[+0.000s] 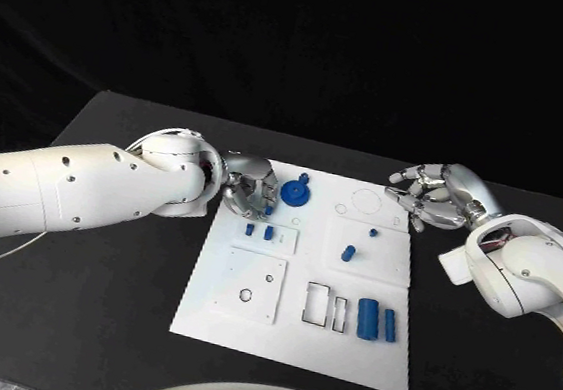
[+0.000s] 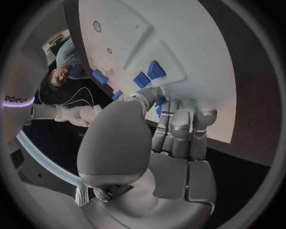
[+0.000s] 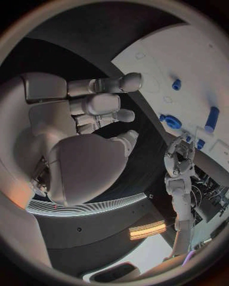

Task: Assemble the parts on the task board

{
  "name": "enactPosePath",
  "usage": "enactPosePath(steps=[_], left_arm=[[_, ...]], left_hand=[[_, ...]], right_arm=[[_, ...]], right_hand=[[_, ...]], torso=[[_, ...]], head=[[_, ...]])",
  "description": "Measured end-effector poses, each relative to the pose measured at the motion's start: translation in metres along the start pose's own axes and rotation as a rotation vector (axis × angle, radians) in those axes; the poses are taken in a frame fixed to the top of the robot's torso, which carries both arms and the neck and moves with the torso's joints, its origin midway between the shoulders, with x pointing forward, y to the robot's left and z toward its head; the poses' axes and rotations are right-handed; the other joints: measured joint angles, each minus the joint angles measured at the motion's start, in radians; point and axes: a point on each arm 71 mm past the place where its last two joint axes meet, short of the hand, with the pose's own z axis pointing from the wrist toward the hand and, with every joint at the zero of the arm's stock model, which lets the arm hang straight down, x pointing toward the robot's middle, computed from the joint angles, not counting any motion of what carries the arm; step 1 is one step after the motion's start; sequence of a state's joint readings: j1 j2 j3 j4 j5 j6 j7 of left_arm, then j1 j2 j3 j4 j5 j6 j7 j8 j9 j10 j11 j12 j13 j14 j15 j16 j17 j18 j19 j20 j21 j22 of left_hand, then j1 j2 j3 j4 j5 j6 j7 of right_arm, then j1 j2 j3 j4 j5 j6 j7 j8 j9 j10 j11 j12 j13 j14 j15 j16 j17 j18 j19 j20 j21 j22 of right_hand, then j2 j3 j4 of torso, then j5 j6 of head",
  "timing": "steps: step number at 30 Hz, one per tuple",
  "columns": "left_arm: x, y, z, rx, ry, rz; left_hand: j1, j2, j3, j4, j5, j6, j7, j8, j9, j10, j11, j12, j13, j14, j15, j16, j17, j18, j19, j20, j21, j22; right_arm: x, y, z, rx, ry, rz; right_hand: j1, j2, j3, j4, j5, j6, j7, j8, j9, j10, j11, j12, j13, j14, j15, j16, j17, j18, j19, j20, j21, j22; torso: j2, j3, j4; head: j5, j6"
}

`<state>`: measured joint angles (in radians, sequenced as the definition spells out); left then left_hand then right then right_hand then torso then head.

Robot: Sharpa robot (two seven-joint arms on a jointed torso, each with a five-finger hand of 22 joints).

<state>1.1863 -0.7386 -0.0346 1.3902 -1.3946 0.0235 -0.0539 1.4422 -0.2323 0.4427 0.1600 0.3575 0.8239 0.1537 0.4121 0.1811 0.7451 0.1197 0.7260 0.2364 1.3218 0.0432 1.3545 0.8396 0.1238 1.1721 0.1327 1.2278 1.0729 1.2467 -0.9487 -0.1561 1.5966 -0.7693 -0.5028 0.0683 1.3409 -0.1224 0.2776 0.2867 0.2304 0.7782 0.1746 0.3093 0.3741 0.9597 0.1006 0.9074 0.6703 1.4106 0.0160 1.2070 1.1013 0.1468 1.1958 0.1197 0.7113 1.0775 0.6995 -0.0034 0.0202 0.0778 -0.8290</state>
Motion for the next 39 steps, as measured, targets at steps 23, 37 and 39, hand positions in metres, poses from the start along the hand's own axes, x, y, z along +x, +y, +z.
enactPosePath(steps=[23, 37, 39], left_arm=[[-0.010, 0.026, -0.023, -0.039, -0.078, -0.064], [-0.028, 0.060, -0.065, 0.001, -0.230, -0.505], [-0.030, 0.057, -0.070, 0.041, -0.258, -0.632]], left_hand=[[0.025, 0.015, 0.040, -0.020, 0.000, 0.012, 0.019, -0.009, 0.006, -0.061, 0.007, 0.032, -0.009, -0.081, 0.005, -0.050, -0.151, 0.000, -0.064, 0.012, -0.049, -0.072], [0.022, 0.033, 0.115, -0.082, 0.000, 0.043, 0.036, -0.001, 0.022, 0.001, 0.010, 0.013, -0.076, -0.214, 0.003, -0.236, -0.402, 0.055, -0.265, 0.010, -0.205, -0.268], [0.017, 0.038, 0.110, -0.083, 0.000, 0.049, 0.030, -0.001, 0.026, 0.014, 0.005, 0.013, -0.082, -0.220, -0.002, -0.245, -0.410, 0.055, -0.268, 0.007, -0.213, -0.274]], right_arm=[[-0.001, -0.007, 0.000, 0.007, 0.073, -0.127], [0.017, 0.001, 0.000, -0.096, 0.208, -0.492], [0.021, 0.003, -0.001, -0.115, 0.213, -0.555]], right_hand=[[0.087, -0.081, 0.145, -0.060, -0.024, 0.008, -0.006, -0.013, -0.023, 0.014, -0.008, -0.463, -0.367, 0.051, -0.004, 0.110, 0.128, -0.016, 0.121, -0.009, 0.231, 0.165], [0.097, -0.093, 0.189, -0.100, -0.024, 0.054, -0.006, -0.029, -0.027, 0.060, -0.006, -0.594, -0.479, 0.051, -0.004, 0.157, 0.182, -0.045, 0.182, -0.006, 0.381, 0.231], [0.089, -0.100, 0.192, -0.098, -0.024, 0.076, -0.010, -0.040, -0.030, 0.082, -0.012, -0.597, -0.488, 0.053, -0.005, 0.172, 0.198, -0.048, 0.198, -0.011, 0.421, 0.231]], torso=[[0.000, 0.0004, -0.0012], [-0.001, 0.0006, -0.0012], [0.000, 0.0001, -0.0012]], head=[[-0.008, 0.006], [-0.036, 0.012], [-0.042, 0.013]])
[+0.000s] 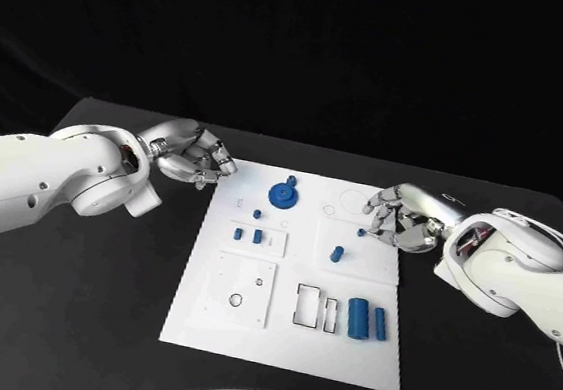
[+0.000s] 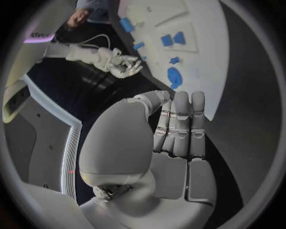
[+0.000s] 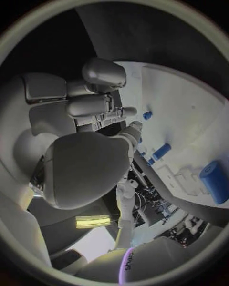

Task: Assemble the parts on the task board

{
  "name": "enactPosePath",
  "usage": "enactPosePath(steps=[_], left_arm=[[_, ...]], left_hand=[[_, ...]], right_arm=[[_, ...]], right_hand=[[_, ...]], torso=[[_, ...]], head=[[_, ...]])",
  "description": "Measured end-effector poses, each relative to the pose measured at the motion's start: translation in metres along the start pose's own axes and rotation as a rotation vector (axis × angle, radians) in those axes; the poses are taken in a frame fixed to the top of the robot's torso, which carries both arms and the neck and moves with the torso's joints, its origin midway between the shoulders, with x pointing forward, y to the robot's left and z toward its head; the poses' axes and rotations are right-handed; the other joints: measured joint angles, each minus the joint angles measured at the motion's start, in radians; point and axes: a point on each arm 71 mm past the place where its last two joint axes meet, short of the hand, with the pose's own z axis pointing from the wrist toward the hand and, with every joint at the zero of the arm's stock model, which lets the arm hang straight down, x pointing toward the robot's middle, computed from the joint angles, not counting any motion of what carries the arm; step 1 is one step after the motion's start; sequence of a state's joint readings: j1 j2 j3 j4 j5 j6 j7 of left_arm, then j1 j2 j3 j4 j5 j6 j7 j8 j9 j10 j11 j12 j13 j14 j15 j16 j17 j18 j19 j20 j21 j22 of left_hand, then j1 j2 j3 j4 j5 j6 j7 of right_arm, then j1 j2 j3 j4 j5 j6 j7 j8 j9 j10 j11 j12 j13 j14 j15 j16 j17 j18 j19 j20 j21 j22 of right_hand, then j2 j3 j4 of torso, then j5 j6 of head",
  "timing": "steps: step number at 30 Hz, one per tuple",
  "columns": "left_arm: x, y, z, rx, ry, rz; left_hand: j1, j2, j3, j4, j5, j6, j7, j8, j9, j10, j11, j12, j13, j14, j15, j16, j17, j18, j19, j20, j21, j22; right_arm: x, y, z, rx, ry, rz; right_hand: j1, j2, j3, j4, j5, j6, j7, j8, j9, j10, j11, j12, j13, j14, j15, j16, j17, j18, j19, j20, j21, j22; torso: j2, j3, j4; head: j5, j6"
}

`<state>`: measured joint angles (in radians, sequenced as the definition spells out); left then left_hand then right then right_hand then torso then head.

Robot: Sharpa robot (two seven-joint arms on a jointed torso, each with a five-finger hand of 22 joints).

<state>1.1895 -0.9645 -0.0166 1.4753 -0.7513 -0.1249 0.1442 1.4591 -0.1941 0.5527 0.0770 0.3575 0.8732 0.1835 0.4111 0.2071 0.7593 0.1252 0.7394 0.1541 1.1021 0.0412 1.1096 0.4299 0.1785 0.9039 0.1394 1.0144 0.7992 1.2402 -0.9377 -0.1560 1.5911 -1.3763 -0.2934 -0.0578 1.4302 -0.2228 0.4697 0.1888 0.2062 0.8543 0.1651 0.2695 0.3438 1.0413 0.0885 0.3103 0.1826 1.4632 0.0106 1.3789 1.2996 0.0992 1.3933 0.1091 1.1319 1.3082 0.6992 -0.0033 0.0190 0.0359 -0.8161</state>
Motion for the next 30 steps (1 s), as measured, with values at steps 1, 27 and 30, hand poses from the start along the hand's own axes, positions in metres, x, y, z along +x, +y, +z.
enactPosePath(steps=[1, 27, 30], left_arm=[[0.000, -0.002, -0.002, 0.014, -0.007, -0.055], [-0.001, -0.022, -0.018, 0.174, -0.144, -0.623], [-0.001, -0.022, -0.018, 0.172, -0.148, -0.627]], left_hand=[[-0.004, 0.004, -0.001, -0.001, 0.000, 0.003, -0.003, 0.000, 0.001, 0.009, -0.001, 0.000, -0.003, 0.000, 0.000, -0.004, -0.003, 0.000, 0.000, 0.000, -0.003, -0.002], [-0.048, 0.004, -0.038, 0.005, 0.000, 0.013, -0.007, -0.015, 0.010, 0.074, -0.011, -0.043, -0.046, 0.000, 0.000, -0.012, -0.021, 0.000, 0.004, -0.004, -0.053, -0.044], [-0.048, 0.004, -0.041, 0.003, 0.000, 0.013, -0.007, -0.015, 0.010, 0.074, -0.011, -0.043, -0.047, 0.000, 0.000, -0.012, -0.021, 0.000, 0.004, -0.004, -0.053, -0.044]], right_arm=[[0.001, 0.001, 0.000, -0.004, 0.000, -0.025], [0.023, 0.027, 0.014, -0.016, 0.033, -0.305], [0.025, 0.027, 0.014, -0.014, 0.033, -0.315]], right_hand=[[-0.003, -0.003, 0.000, 0.000, -0.005, 0.004, -0.001, -0.001, 0.000, 0.004, -0.001, -0.006, -0.003, 0.002, -0.002, 0.002, 0.003, 0.000, 0.000, 0.000, 0.008, 0.000], [-0.014, 0.008, 0.022, -0.028, -0.061, 0.008, -0.002, 0.016, 0.014, 0.000, 0.002, -0.111, -0.090, -0.005, 0.005, -0.083, -0.107, 0.000, -0.077, 0.007, -0.149, -0.001], [-0.010, 0.011, 0.033, -0.044, -0.088, 0.008, -0.002, 0.016, 0.007, 0.000, 0.002, -0.133, -0.109, -0.050, 0.017, -0.170, -0.214, 0.024, -0.132, 0.016, -0.256, -0.041]], torso=[[0.000, -0.0002, 0.0000], [0.001, -0.0014, 0.0012], [0.001, -0.0008, 0.0011]], head=[[-0.003, 0.001], [-0.036, 0.000], [-0.035, -0.002]])
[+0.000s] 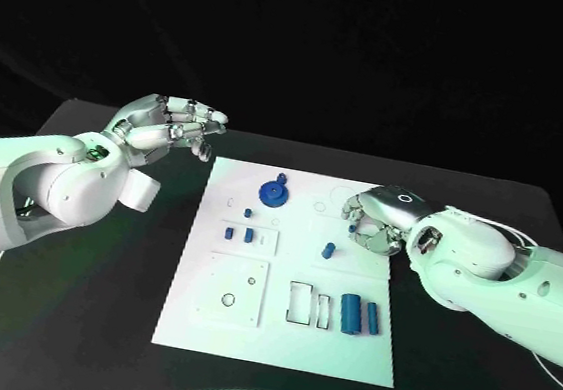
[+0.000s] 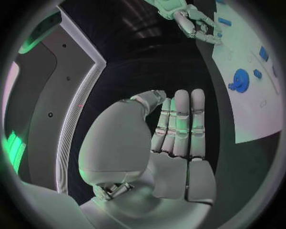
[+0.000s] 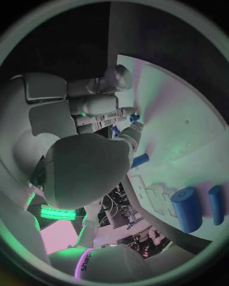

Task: Assemble the parts on the task board

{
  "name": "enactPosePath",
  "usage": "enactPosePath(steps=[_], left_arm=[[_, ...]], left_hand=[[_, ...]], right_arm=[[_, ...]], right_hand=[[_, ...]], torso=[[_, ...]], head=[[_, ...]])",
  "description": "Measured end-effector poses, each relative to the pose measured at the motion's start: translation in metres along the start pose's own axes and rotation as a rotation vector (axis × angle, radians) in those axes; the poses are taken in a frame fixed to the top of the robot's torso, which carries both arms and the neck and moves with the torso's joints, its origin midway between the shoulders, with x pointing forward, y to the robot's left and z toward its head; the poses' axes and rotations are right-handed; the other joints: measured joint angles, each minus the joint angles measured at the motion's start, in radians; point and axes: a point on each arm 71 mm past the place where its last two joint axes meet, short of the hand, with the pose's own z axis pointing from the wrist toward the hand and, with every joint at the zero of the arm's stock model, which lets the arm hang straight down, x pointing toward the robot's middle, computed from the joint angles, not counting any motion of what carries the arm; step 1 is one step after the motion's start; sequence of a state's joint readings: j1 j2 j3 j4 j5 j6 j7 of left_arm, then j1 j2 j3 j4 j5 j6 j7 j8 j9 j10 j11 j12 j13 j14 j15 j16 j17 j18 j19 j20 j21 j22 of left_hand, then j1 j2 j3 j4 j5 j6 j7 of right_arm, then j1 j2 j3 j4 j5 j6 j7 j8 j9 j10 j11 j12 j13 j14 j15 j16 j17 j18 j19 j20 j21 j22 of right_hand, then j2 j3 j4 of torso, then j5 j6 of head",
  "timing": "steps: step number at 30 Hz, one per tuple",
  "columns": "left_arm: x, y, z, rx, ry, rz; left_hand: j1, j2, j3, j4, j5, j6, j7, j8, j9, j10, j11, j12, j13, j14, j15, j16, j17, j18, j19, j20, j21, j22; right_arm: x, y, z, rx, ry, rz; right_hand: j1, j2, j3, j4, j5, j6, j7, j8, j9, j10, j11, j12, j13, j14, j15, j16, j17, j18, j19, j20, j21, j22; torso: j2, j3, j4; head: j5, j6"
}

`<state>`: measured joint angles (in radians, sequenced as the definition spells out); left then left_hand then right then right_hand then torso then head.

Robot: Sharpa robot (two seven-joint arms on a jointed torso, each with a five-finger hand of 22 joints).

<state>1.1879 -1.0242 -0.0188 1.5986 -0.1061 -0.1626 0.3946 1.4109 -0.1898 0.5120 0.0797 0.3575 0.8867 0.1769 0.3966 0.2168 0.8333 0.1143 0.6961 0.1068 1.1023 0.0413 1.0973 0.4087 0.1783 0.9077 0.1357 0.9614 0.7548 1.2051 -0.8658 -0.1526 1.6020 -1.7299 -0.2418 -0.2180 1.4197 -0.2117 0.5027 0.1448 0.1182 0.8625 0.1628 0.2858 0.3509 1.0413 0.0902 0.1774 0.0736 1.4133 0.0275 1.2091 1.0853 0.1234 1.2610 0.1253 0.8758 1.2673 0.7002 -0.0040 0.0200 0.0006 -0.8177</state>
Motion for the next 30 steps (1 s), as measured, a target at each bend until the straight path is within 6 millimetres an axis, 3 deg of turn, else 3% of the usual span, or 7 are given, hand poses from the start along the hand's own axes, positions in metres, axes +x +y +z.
enactPosePath(steps=[6, 15, 19, 22, 30], left_arm=[[0.000, 0.000, 0.000, -0.001, -0.003, -0.004], [0.000, 0.000, 0.000, -0.004, -0.004, -0.004], [0.000, 0.000, 0.000, -0.006, -0.004, -0.003], [0.000, 0.000, -0.001, -0.007, -0.005, -0.002], [0.000, 0.000, -0.001, -0.011, -0.005, 0.000]], left_hand=[[0.004, 0.004, 0.003, -0.003, 0.000, 0.000, 0.000, -0.004, 0.000, 0.008, 0.000, -0.004, -0.002, 0.000, 0.000, 0.000, -0.001, 0.000, 0.004, -0.004, 0.000, -0.002], [0.004, 0.004, 0.006, -0.006, 0.000, -0.004, 0.004, -0.010, 0.000, 0.011, 0.003, -0.004, -0.004, 0.000, 0.000, -0.004, -0.002, 0.000, 0.007, 0.000, 0.000, -0.003], [0.004, 0.004, 0.003, -0.008, 0.000, -0.006, 0.006, -0.013, 0.000, 0.011, 0.003, -0.006, -0.005, 0.000, 0.000, -0.004, -0.002, 0.000, 0.007, 0.000, 0.000, -0.004], [0.004, 0.004, 0.003, -0.008, 0.000, -0.007, 0.007, -0.016, -0.001, 0.011, 0.004, -0.008, -0.005, 0.000, 0.000, -0.004, -0.003, 0.000, 0.007, 0.000, 0.000, -0.004], [0.004, 0.004, 0.003, -0.008, 0.000, -0.011, 0.011, -0.023, -0.003, 0.011, 0.004, -0.008, -0.008, 0.000, 0.000, -0.004, -0.004, 0.000, 0.011, -0.003, -0.004, -0.005]], right_arm=[[0.001, 0.002, 0.000, 0.002, -0.003, -0.018], [0.005, 0.006, -0.001, 0.010, -0.019, -0.048], [0.006, 0.008, -0.002, 0.014, -0.031, -0.055], [0.008, 0.008, -0.002, 0.018, -0.044, -0.060], [0.011, 0.010, -0.003, 0.027, -0.072, -0.064]], right_hand=[[0.017, 0.017, 0.020, -0.026, -0.009, 0.000, 0.000, -0.004, -0.006, 0.000, 0.000, -0.009, -0.008, -0.019, 0.005, -0.030, -0.039, 0.000, -0.022, 0.005, -0.039, -0.013], [0.016, 0.018, 0.078, -0.069, -0.022, 0.001, 0.000, 0.006, 0.000, 0.013, 0.008, 0.024, -0.005, 0.010, -0.015, 0.036, 0.022, 0.000, 0.056, -0.011, 0.121, 0.041], [0.008, 0.026, 0.087, -0.079, -0.022, 0.021, 0.005, 0.016, 0.007, 0.047, -0.001, 0.025, -0.007, 0.016, -0.022, 0.047, 0.029, 0.000, 0.072, -0.016, 0.156, 0.041], [0.005, 0.029, 0.095, -0.087, -0.023, 0.038, 0.006, 0.023, 0.012, 0.072, -0.008, 0.031, -0.007, 0.027, -0.026, 0.052, 0.032, -0.016, 0.086, -0.020, 0.183, 0.041], [-0.014, 0.045, 0.106, -0.090, -0.028, 0.069, 0.006, 0.031, 0.028, 0.116, -0.018, 0.033, -0.006, 0.041, -0.033, 0.060, 0.041, -0.016, 0.108, -0.027, 0.223, 0.041]], torso=[[0.000, 0.0006, -0.0006], [-0.001, 0.0011, -0.0009], [-0.001, 0.0011, -0.0008], [-0.001, 0.0010, -0.0008], [-0.001, 0.0010, -0.0007]], head=[[0.000, -0.002], [-0.006, -0.004], [-0.006, -0.005], [-0.007, -0.006], [-0.006, -0.007]])
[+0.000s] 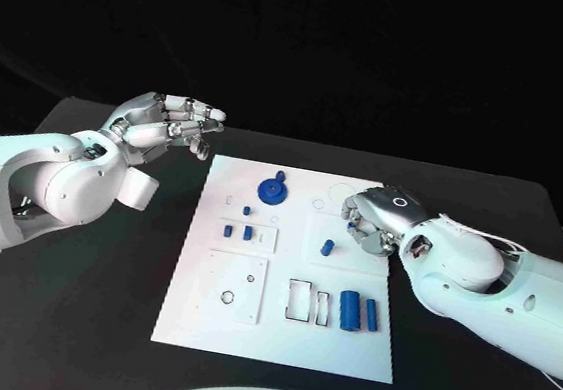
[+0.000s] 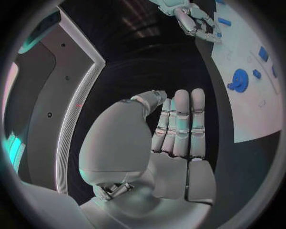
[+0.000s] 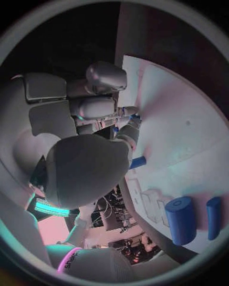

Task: Assemble the parts on the task board

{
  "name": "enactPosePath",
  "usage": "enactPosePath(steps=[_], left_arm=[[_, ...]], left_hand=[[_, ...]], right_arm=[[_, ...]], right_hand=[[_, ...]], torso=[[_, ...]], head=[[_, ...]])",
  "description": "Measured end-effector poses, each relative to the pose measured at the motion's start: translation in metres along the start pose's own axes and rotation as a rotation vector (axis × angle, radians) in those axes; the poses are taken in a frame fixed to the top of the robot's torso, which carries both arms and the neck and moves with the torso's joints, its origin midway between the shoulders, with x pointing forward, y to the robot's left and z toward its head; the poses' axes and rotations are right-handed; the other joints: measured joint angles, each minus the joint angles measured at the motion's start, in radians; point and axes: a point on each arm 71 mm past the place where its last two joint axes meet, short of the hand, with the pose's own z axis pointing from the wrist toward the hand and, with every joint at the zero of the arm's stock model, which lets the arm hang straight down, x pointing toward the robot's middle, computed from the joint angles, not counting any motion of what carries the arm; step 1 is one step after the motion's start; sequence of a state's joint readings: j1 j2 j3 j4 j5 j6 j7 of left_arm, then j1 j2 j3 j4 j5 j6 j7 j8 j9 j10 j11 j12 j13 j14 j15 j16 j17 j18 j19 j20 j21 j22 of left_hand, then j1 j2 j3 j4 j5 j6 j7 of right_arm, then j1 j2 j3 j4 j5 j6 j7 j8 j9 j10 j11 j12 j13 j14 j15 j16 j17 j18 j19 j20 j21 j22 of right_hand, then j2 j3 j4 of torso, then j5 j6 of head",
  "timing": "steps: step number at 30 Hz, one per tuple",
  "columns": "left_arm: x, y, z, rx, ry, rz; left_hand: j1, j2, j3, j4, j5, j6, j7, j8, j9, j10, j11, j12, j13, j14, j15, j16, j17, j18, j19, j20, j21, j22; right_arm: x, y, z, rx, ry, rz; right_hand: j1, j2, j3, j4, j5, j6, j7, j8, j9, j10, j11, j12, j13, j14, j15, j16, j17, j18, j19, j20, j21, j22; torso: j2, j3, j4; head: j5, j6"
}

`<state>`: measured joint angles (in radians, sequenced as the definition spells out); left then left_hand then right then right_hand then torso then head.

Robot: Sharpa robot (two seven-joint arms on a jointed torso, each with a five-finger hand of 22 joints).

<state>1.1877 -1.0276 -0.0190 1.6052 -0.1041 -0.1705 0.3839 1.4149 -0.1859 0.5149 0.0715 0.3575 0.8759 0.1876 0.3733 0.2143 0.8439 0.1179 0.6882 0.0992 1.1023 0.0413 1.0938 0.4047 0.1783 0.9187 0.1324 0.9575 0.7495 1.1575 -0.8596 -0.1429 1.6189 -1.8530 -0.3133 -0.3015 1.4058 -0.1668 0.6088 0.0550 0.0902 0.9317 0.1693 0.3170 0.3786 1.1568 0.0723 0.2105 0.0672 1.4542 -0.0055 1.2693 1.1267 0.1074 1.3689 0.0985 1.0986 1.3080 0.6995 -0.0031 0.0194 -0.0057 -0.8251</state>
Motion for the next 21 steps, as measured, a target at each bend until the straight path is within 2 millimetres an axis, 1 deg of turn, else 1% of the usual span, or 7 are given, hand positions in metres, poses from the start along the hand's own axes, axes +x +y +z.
enactPosePath(steps=[4, 6, 8, 9, 10, 16, 21], left_arm=[[0.0004, 0.0000, -0.0002, -0.002, 0.001, 0.001], [0.0004, 0.0000, -0.0003, -0.002, 0.001, 0.002], [0.0006, 0.0001, -0.0004, -0.003, 0.002, 0.003], [0.0007, 0.0001, -0.0005, -0.004, 0.002, 0.003], [0.0009, 0.0001, -0.0005, -0.004, 0.003, 0.003], [0.0013, 0.0002, -0.0006, -0.006, 0.005, 0.005], [0.0017, 0.0003, -0.0007, -0.009, 0.006, 0.005]], left_hand=[[0.000, 0.000, 0.000, 0.000, 0.000, 0.000, 0.000, 0.000, 0.000, 0.000, 0.000, -0.001, 0.000, 0.000, 0.000, 0.000, 0.000, 0.000, 0.000, 0.000, 0.000, 0.000], [0.000, 0.000, 0.003, -0.003, 0.000, 0.000, 0.000, 0.000, 0.000, 0.000, 0.000, -0.005, -0.001, 0.000, 0.000, 0.000, 0.000, 0.000, 0.000, 0.000, 0.000, -0.001], [0.000, 0.000, 0.003, -0.003, 0.000, 0.000, 0.000, 0.000, 0.000, 0.000, 0.000, -0.006, -0.001, 0.000, 0.000, 0.000, 0.000, 0.000, 0.000, 0.000, 0.000, -0.001], [0.000, 0.000, 0.003, -0.003, 0.000, -0.002, 0.002, 0.000, 0.000, 0.000, 0.000, -0.006, -0.001, 0.000, 0.000, 0.000, 0.000, 0.000, 0.000, 0.000, 0.000, -0.001], [0.000, 0.000, 0.003, -0.003, 0.000, -0.004, 0.004, 0.000, 0.000, 0.000, 0.000, -0.006, -0.001, 0.000, 0.000, 0.000, 0.000, 0.000, 0.000, 0.000, 0.000, -0.001], [0.000, 0.000, 0.000, -0.005, 0.000, -0.004, 0.004, -0.004, -0.001, 0.000, 0.000, -0.006, -0.002, 0.000, 0.000, 0.000, -0.001, 0.000, 0.000, 0.000, 0.000, -0.001], [0.000, 0.000, 0.000, -0.005, 0.000, -0.006, 0.005, -0.008, -0.001, 0.000, 0.000, -0.009, -0.004, 0.000, 0.000, 0.000, -0.002, 0.000, 0.001, 0.001, 0.000, -0.002]], right_arm=[[0.0008, 0.0003, -0.0005, 0.004, -0.009, 0.000], [0.0011, 0.0006, -0.0006, 0.006, -0.012, 0.001], [0.0014, 0.0010, -0.0007, 0.007, -0.014, 0.001], [0.0016, 0.0015, -0.0008, 0.007, -0.015, 0.002], [0.0016, 0.0014, -0.0008, 0.009, -0.016, 0.002], [0.0019, 0.0023, -0.0009, 0.010, -0.018, 0.004], [0.0022, 0.0027, -0.0011, 0.010, -0.021, 0.004]], right_hand=[[-0.013, 0.007, 0.009, 0.001, -0.002, 0.015, 0.004, 0.011, 0.012, 0.016, 0.004, 0.000, 0.000, 0.008, -0.008, 0.006, 0.006, 0.000, 0.016, -0.007, 0.022, 0.000], [-0.018, 0.007, 0.029, -0.004, -0.019, 0.023, 0.007, 0.015, 0.019, 0.026, 0.006, 0.000, 0.000, 0.009, -0.009, 0.007, 0.005, -0.015, 0.020, -0.011, 0.033, 0.000], [-0.020, 0.010, 0.043, -0.007, -0.031, 0.031, 0.013, 0.015, 0.023, 0.034, 0.012, -0.002, 0.000, 0.011, -0.011, 0.003, -0.003, -0.015, 0.024, -0.014, 0.033, 0.000], [-0.023, 0.013, 0.050, -0.011, -0.033, 0.097, -0.015, 0.012, 0.021, 0.037, 0.016, -0.001, 0.002, 0.012, -0.013, -0.001, -0.006, -0.015, 0.024, -0.014, 0.033, 0.000], [-0.023, 0.013, 0.056, -0.014, -0.035, 0.120, -0.037, 0.011, 0.019, 0.038, 0.017, -0.001, 0.002, 0.012, -0.012, -0.004, -0.010, -0.015, 0.024, -0.014, 0.033, 0.000], [-0.021, 0.014, 0.072, -0.028, -0.039, 0.144, -0.061, 0.024, 0.036, 0.042, 0.021, -0.006, 0.011, 0.009, -0.016, -0.005, -0.013, -0.015, 0.028, -0.018, 0.042, 0.000], [-0.021, 0.015, 0.073, -0.029, -0.039, 0.143, -0.060, 0.025, 0.039, 0.043, 0.021, -0.010, 0.011, 0.009, -0.016, -0.005, -0.015, -0.015, 0.028, -0.018, 0.042, 0.000]], torso=[[0.000, -0.0001, 0.0001], [0.000, -0.0001, 0.0001], [0.000, -0.0002, 0.0001], [0.000, -0.0003, 0.0001], [0.000, -0.0003, 0.0001], [0.001, -0.0002, 0.0002], [0.000, -0.0002, 0.0002]], head=[[0.000, -0.001], [-0.001, -0.001], [-0.001, -0.002], [-0.001, -0.002], [-0.001, -0.002], [-0.002, -0.004], [-0.004, -0.005]])
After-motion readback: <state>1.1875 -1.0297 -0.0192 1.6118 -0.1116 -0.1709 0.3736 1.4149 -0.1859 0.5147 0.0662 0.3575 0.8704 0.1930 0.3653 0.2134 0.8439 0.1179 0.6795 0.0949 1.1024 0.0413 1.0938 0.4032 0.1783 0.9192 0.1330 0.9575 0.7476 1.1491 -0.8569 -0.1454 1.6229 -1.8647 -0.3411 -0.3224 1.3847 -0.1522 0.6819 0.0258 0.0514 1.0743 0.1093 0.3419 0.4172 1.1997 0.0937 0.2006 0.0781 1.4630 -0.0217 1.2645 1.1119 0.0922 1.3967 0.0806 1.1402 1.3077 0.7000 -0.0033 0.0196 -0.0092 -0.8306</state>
